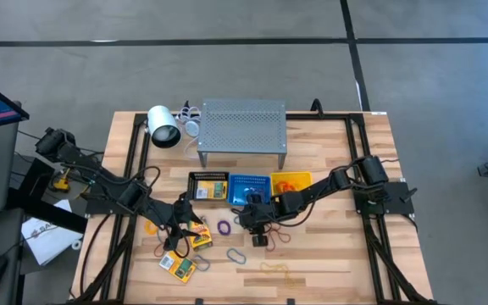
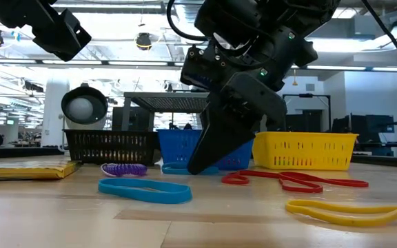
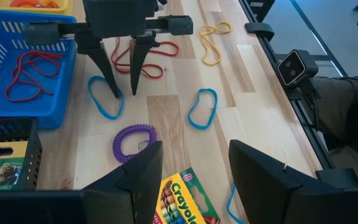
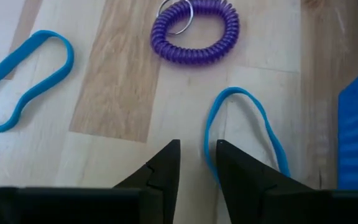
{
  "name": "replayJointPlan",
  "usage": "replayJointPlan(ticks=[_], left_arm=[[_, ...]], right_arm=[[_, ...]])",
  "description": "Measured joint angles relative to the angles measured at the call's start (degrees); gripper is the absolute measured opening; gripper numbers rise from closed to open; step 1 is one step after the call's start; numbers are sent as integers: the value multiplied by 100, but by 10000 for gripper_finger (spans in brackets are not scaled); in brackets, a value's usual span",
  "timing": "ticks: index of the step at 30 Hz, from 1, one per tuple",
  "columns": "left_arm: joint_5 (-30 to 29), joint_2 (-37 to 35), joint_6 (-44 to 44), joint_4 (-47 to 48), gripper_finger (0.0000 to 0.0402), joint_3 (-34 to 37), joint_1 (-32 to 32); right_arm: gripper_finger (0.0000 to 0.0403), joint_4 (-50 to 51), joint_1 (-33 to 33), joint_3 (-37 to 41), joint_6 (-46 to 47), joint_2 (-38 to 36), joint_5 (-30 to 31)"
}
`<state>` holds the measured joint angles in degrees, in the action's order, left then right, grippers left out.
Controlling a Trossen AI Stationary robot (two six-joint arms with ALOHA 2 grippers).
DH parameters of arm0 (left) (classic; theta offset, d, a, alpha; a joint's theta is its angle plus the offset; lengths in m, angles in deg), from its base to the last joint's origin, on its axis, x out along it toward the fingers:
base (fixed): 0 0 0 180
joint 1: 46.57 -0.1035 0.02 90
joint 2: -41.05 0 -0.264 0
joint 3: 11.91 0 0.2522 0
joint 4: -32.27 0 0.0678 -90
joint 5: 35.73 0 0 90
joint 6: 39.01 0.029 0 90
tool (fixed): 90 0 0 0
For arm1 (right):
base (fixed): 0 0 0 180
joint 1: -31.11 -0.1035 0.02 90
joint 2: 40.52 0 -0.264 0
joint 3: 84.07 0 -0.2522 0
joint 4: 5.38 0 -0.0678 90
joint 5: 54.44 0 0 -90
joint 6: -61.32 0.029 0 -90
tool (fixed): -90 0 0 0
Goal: Pick & Place Office Desk Supplies
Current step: Put the blue rubber band into the blue bin
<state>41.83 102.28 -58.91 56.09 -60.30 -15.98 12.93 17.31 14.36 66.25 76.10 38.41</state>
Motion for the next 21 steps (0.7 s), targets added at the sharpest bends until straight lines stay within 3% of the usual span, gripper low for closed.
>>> replayJointPlan(ticks=[15,21], left_arm=[[7,0,-6,-2,181,0,-1],[24,0,-7,-2,181,0,0]], right_arm=[[6,136,7,0,118,-9,17],[2,101,-12,0,179,-9,10]])
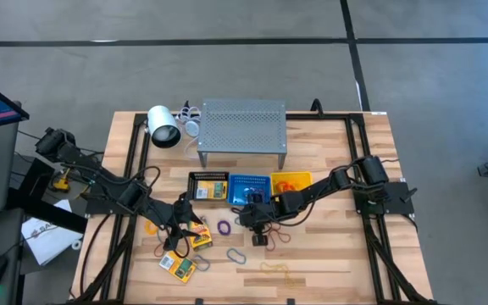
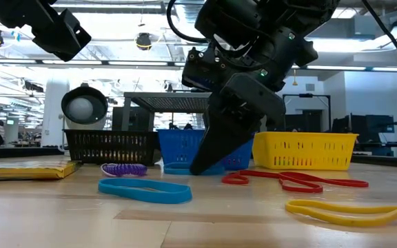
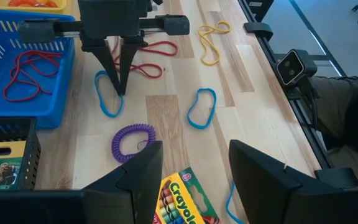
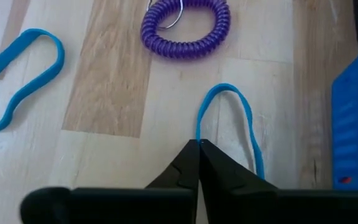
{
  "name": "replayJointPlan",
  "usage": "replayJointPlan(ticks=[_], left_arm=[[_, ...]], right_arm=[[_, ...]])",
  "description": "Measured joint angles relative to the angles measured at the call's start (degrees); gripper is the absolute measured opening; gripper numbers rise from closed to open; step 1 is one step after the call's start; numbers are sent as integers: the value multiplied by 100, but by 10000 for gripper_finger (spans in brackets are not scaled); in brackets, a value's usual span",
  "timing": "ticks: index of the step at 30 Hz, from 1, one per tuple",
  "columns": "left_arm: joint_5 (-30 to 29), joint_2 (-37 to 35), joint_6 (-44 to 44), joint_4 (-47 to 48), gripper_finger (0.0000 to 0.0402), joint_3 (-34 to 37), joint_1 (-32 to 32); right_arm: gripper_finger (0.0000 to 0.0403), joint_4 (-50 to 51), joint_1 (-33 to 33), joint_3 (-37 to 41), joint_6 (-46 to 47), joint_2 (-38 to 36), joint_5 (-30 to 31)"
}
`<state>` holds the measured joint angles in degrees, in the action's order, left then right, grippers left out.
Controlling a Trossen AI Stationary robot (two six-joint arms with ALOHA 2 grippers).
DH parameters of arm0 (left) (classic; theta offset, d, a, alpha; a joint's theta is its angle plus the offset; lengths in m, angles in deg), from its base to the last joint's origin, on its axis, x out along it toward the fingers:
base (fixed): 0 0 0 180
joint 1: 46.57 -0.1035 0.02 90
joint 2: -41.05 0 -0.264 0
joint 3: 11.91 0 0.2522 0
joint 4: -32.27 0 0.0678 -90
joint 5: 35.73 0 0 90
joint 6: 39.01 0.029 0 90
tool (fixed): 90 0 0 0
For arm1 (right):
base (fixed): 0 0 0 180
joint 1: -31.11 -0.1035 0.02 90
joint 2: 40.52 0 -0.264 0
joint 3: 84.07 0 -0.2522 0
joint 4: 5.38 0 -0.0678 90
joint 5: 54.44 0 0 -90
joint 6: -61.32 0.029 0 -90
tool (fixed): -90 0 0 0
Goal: Pick & Place Office Desk Supplies
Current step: Put the blue rubber band into the blue bin
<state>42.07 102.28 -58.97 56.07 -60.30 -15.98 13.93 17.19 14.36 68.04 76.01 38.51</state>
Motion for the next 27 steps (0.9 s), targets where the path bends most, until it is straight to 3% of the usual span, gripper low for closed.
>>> replayJointPlan(ticks=[9,19,27], left_arm=[[-2,0,0,-11,181,0,-2],[-7,0,7,-7,181,0,-1],[-26,0,116,0,181,0,-2]], right_arm=[[1,168,-192,-381,-60,-35,-190],[0,1536,-389,-1480,-405,-39,-139],[0,3248,-493,-2548,-779,-39,684]])
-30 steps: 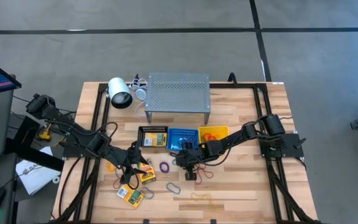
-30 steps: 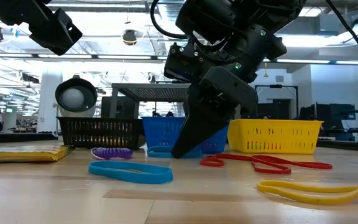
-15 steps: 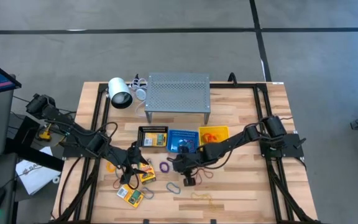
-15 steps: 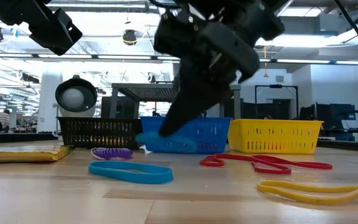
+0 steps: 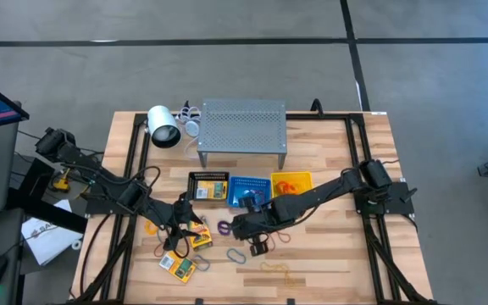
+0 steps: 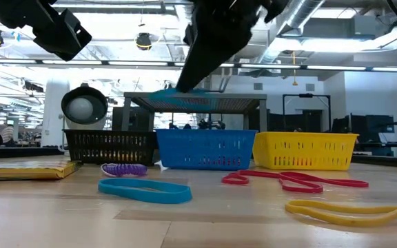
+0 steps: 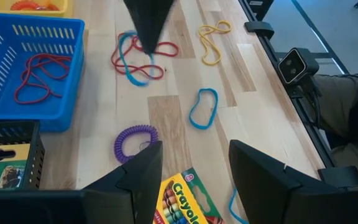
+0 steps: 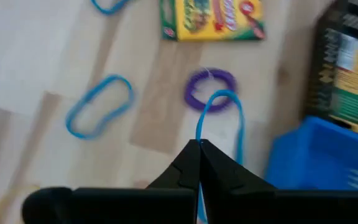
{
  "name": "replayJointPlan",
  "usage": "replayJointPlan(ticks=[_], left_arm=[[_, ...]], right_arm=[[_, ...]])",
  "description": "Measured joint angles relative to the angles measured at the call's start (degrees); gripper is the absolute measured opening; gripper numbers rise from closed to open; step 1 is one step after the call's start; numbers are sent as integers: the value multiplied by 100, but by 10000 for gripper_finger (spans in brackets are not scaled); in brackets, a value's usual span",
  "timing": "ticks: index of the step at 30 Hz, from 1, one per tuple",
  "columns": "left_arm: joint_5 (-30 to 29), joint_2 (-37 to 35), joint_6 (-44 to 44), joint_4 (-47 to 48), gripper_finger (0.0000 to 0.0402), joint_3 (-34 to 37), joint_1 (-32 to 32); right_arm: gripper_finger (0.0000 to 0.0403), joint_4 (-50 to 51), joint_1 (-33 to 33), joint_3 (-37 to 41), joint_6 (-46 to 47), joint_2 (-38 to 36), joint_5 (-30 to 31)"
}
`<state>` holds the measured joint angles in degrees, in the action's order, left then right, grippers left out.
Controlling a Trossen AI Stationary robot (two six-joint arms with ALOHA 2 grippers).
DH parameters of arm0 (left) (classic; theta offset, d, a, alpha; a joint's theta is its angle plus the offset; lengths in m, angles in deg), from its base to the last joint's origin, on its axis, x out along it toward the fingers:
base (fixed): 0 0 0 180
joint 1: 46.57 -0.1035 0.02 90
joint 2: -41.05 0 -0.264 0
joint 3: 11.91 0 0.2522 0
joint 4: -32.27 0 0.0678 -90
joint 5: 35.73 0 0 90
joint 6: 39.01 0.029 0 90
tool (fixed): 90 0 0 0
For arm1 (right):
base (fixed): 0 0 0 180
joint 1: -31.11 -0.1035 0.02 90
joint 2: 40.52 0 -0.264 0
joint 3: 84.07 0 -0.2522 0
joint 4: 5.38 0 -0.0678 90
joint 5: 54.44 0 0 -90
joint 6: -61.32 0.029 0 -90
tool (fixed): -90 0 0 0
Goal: Pick & Place Office Desk Supplies
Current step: Put the blue rubber band into the blue bin
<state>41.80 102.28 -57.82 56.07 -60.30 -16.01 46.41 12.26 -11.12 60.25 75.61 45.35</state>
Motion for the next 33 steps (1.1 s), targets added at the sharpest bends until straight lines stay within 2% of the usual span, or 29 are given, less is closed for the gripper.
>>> replayJointPlan(ticks=[7,19,26,33], left_arm=[[2,0,49,0,181,0,1],[9,0,50,0,181,0,2],[28,0,53,-2,181,0,2],[26,0,53,0,181,0,0]], right_arm=[[0,1181,153,-641,-330,-4,715],[0,1608,998,-744,-710,-4,823],[0,1457,1477,-516,-811,-4,33],[0,1176,1731,-17,-754,0,-95]])
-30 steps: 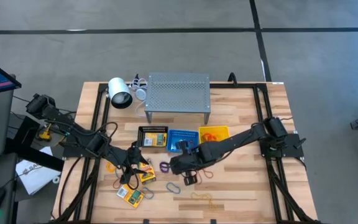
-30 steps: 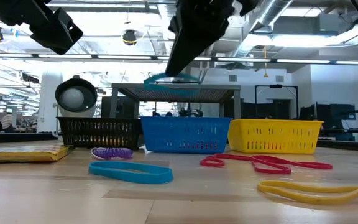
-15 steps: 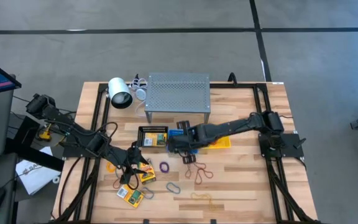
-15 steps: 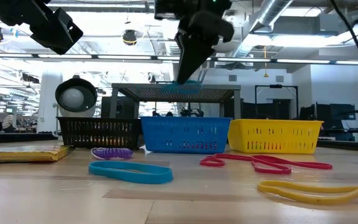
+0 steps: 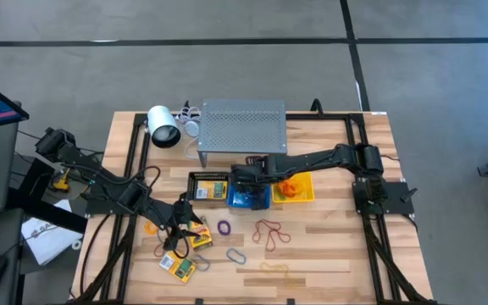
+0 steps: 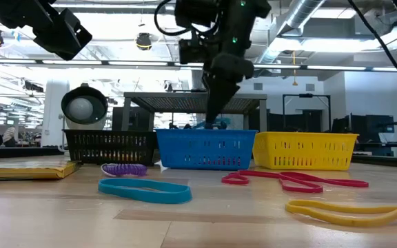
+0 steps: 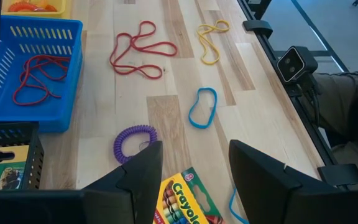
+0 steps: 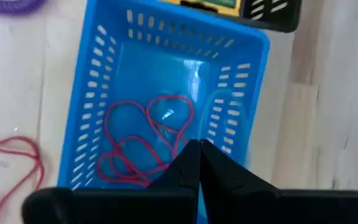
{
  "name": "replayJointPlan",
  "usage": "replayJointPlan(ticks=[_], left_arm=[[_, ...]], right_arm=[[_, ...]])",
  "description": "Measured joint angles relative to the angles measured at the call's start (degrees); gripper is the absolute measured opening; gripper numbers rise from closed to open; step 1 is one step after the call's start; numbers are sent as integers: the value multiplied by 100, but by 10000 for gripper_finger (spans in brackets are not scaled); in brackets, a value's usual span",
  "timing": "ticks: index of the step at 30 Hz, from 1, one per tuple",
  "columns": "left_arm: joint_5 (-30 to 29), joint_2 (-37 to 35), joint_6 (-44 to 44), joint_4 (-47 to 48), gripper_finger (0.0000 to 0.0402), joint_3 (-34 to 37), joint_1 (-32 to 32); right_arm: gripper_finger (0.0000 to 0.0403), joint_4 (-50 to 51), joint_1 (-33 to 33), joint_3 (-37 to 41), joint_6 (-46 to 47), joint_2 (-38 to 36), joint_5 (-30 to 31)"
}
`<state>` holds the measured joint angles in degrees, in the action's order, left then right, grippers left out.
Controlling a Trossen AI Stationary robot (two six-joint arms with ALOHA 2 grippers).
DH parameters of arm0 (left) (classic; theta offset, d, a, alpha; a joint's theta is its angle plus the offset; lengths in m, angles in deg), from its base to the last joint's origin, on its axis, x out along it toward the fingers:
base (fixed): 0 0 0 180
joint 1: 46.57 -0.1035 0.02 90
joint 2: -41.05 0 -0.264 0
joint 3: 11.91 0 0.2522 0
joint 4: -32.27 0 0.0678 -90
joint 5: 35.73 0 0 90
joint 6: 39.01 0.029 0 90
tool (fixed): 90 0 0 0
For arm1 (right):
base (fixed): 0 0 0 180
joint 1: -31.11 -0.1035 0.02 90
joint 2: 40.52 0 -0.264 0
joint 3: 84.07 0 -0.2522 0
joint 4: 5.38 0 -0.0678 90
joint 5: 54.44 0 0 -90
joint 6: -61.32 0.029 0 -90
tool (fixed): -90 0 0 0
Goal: Pick & Place Office Desk Supplies
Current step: Put the blue rubber band into the blue bin
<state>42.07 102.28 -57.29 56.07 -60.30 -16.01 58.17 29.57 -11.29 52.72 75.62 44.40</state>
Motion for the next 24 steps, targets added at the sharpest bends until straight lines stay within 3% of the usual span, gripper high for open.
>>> replayJointPlan(ticks=[15,24], left_arm=[[-24,0,0,-3,181,0,1],[-24,0,0,-26,181,0,1]], right_arm=[[0,-698,-31,283,9,4,-608],[0,-698,-31,288,26,45,-648]])
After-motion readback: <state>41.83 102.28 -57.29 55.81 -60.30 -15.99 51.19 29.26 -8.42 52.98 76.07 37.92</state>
